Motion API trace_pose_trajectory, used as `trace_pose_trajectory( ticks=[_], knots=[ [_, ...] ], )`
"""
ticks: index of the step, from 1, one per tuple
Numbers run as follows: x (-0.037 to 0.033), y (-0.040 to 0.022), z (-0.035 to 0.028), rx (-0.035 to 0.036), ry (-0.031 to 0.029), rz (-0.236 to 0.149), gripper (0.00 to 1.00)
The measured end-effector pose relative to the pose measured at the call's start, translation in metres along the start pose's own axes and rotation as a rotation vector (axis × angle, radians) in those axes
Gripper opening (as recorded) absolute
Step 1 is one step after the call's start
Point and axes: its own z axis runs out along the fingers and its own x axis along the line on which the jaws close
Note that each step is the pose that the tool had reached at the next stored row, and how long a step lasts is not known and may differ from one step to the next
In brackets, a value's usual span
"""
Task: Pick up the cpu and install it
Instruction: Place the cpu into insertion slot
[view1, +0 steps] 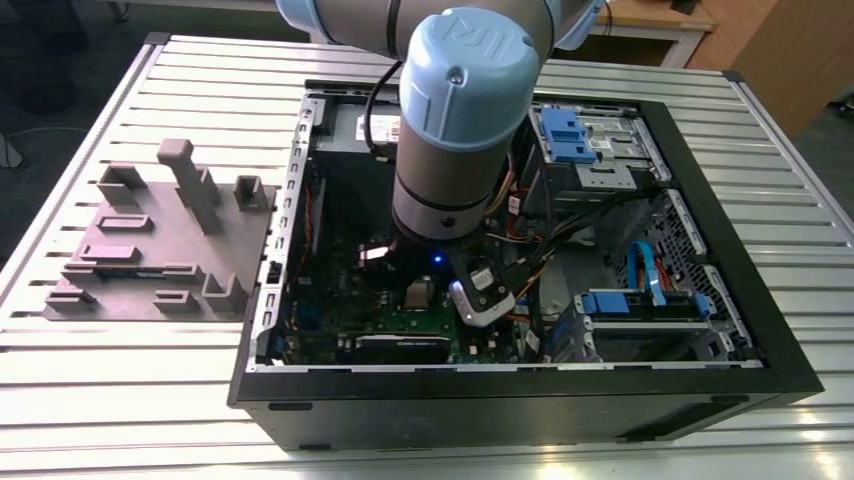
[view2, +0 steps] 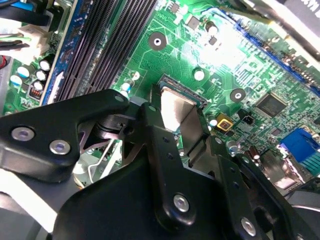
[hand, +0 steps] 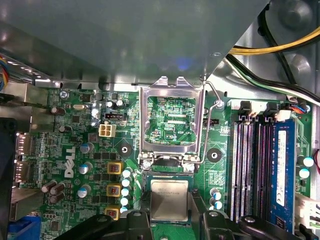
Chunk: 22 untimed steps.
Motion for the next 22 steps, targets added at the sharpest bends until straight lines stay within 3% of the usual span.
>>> trace_pose_trajectory(
  ticks=[19,20,22],
  knots=[
    [0.0003,0.0000,-0.0025,0.0000,0.0000,0.000,0.42],
    [0.0003,0.0000,-0.0025,0.0000,0.0000,0.000,0.48],
    [0.0004,0.0000,-0.0026,0.0001,0.0000,0.000,0.48]
  ],
)
